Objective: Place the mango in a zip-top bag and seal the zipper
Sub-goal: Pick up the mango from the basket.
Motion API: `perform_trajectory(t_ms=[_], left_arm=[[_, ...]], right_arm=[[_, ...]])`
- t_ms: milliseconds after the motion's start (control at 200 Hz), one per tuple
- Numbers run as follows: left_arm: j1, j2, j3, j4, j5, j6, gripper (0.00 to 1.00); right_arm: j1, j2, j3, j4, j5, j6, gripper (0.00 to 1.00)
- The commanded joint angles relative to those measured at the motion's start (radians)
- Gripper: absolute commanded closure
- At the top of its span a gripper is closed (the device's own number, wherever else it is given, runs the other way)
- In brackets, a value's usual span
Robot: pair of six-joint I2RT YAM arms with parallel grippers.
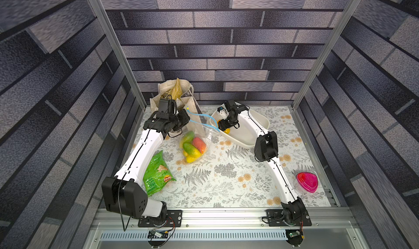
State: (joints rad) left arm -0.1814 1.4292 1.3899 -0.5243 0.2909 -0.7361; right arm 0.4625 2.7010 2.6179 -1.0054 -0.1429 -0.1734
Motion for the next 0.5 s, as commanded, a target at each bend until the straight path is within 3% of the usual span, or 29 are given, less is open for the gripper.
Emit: perform_trajectory(t_ms=[0,165,296,401,496], left_arm=[[0.003,-0.032,0.018,-0.015,0.009,0.02,1.0],[-0.001,-0.033,0.015,-0.021,0.005,0.027,1.0],[-0.006,-0.026,0.012,-0.025,0.014,0.028,1.0],[-0.01,-0.025,0.025,-0.031,0.018,0.029,1.0],[-0.012,-0.026,0.048,-0.046,0.02,0.035,1.0]], right_arm=[[0.002,-0.048,-0.028,0.01,0.046,0.016,0.51],[0.001,-0.177,-0.09,0.068,0.098,0.065,0.68],[0.001,-0.345,-0.2,0.129,0.121,0.1,0.71],[0.004,-0.528,-0.345,0.218,0.017,0.136,0.74],[0.021,-0.758,-0.582,0.395,-0.145,0.149,0.74]])
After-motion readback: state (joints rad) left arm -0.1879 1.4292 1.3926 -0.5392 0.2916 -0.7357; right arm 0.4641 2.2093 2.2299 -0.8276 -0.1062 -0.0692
